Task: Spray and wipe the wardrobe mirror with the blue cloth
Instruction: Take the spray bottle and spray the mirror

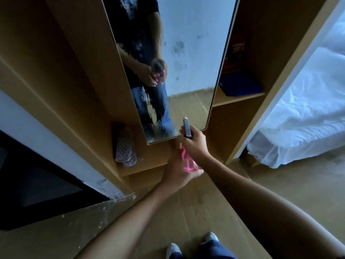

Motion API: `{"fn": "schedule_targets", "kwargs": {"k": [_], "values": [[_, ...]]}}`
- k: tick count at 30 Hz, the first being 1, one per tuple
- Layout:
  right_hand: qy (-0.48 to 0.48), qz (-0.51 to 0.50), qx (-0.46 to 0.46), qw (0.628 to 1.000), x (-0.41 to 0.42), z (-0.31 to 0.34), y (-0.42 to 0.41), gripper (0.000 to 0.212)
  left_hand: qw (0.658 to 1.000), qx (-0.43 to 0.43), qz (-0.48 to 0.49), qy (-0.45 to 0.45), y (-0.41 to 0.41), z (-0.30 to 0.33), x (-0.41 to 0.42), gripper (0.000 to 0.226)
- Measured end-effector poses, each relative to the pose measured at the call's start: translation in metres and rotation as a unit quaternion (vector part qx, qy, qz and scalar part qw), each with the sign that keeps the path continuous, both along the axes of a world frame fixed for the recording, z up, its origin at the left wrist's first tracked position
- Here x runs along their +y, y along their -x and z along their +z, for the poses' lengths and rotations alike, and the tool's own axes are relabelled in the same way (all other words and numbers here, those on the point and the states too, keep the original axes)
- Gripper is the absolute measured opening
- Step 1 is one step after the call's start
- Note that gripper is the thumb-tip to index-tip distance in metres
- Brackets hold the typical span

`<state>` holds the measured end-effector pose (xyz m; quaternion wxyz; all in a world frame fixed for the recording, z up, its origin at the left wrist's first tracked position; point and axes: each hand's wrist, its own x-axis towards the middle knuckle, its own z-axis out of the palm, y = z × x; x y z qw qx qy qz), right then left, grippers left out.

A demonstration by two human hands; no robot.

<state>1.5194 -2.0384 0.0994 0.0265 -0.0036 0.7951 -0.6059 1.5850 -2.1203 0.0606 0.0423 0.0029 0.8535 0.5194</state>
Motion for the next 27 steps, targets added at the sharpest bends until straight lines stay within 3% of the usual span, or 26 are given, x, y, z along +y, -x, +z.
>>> {"fn": "schedule_targets", "kwargs": {"k": [4,7,9,13,16,19,23,27], "values": [[0.036,-0.010,0.012,0.999,0.013,0.012,0.009,0.010,0.999,0.016,0.000,0.048,0.016,0.013,0.011,0.054],[0.128,0.010,-0.031,0.991,0.038,0.025,0.020,0.016,0.999,-0.015,-0.036,0.029,0.034,0.017,0.018,0.052],[0.175,0.029,-0.062,0.982,0.057,0.034,0.033,0.026,0.996,-0.027,-0.081,0.025,0.046,0.024,0.026,0.045],[0.212,0.061,-0.076,0.972,0.095,0.054,0.066,0.049,0.992,-0.029,-0.124,-0.008,0.068,0.043,0.051,0.057],[0.240,0.104,-0.070,0.963,0.133,0.069,0.087,0.027,0.995,0.003,-0.096,0.007,0.088,0.046,0.087,0.068],[0.202,0.134,-0.061,0.968,0.169,0.080,0.106,0.024,0.998,0.022,-0.063,0.012,0.110,0.049,0.125,0.076],[0.177,0.161,-0.061,0.969,0.220,0.082,0.135,0.022,0.998,0.055,-0.018,0.009,0.140,0.058,0.175,0.059],[0.143,0.123,-0.029,0.982,0.259,0.078,0.159,0.026,0.997,0.076,0.014,-0.012,0.167,0.067,0.214,0.035]]}}
